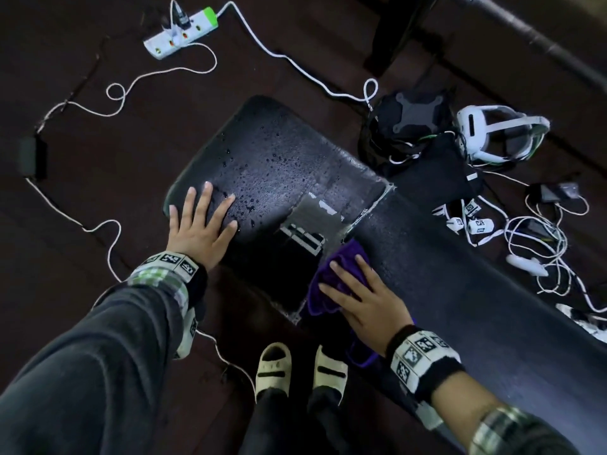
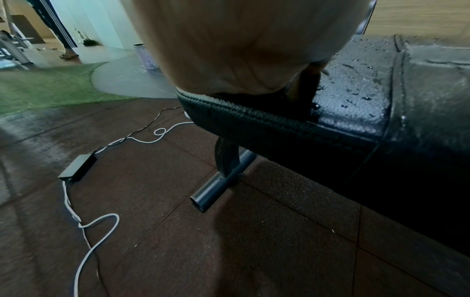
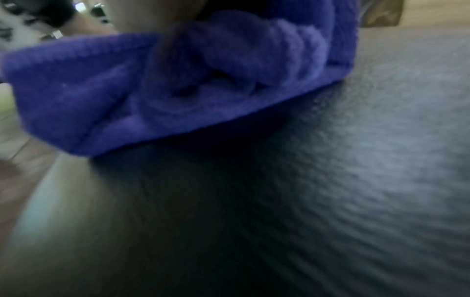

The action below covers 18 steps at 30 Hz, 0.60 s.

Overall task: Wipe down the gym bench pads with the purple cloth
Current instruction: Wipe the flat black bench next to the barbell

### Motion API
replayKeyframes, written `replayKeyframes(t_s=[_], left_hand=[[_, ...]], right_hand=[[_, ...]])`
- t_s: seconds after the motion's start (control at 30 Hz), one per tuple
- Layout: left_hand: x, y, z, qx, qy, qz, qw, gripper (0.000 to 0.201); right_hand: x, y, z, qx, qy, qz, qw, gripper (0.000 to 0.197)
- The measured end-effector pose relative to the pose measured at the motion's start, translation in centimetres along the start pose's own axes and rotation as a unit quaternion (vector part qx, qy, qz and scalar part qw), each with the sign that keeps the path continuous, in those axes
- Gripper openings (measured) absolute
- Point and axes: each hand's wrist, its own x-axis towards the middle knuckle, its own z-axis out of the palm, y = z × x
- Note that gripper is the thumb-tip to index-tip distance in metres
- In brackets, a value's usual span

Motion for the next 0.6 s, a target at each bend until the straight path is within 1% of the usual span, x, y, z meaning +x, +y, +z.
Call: replayKeyframes(t_s=[0.03,0.1,0.17,0.23,0.27,0.33,0.37,0.43,0.53,0.6], left_hand=[[0.0,-0.1,0.0,0.0,0.001,0.001,1.0,0.056],[0.1,-0.3,-0.2,0.006,-0.005,0.007,1.0,0.056],[-0.2,-0.5,-0.2,0.013,0.003,0.013,1.0,0.064],[-0.4,-0.4,-0.4,-0.005,0.058,0.033,0.998,0.069],[0.0,-0.2,-1.0,-0.011,0.09,0.049,0.995,0.068],[1.5,0.4,-2.3,-0.008,0.108,0.074,0.991,0.063],[2.3,0.8,-2.8,0.003,0.103,0.087,0.991,0.064],[3.9,1.7,-3.2,0.019,0.072,0.093,0.993,0.069],[5.3,2.6,-2.9,0.035,0.033,0.062,0.997,0.066],[5.2,2.7,-2.8,0.031,0.013,0.048,0.998,0.067]], right_hand=[[0.3,-0.3,0.1,0.009,-0.002,0.015,1.0,0.049],[1.1,-1.4,0.3,0.009,0.009,0.019,1.0,0.049],[1.7,-2.6,1.0,-0.007,0.023,-0.005,1.0,0.051],[2.1,-3.6,1.2,-0.015,0.015,-0.045,0.999,0.051],[2.5,-3.8,1.1,-0.027,0.01,-0.058,0.998,0.051],[3.4,-3.9,1.3,-0.045,-0.009,-0.07,0.997,0.052],[3.8,-4.2,1.3,-0.044,-0.019,-0.072,0.996,0.054],[4.8,-4.5,1.1,-0.037,-0.032,-0.074,0.996,0.056],[7.8,-3.8,0.5,-0.037,-0.017,-0.062,0.997,0.057],[9.7,-2.9,-0.2,-0.027,0.0,-0.032,0.999,0.058]])
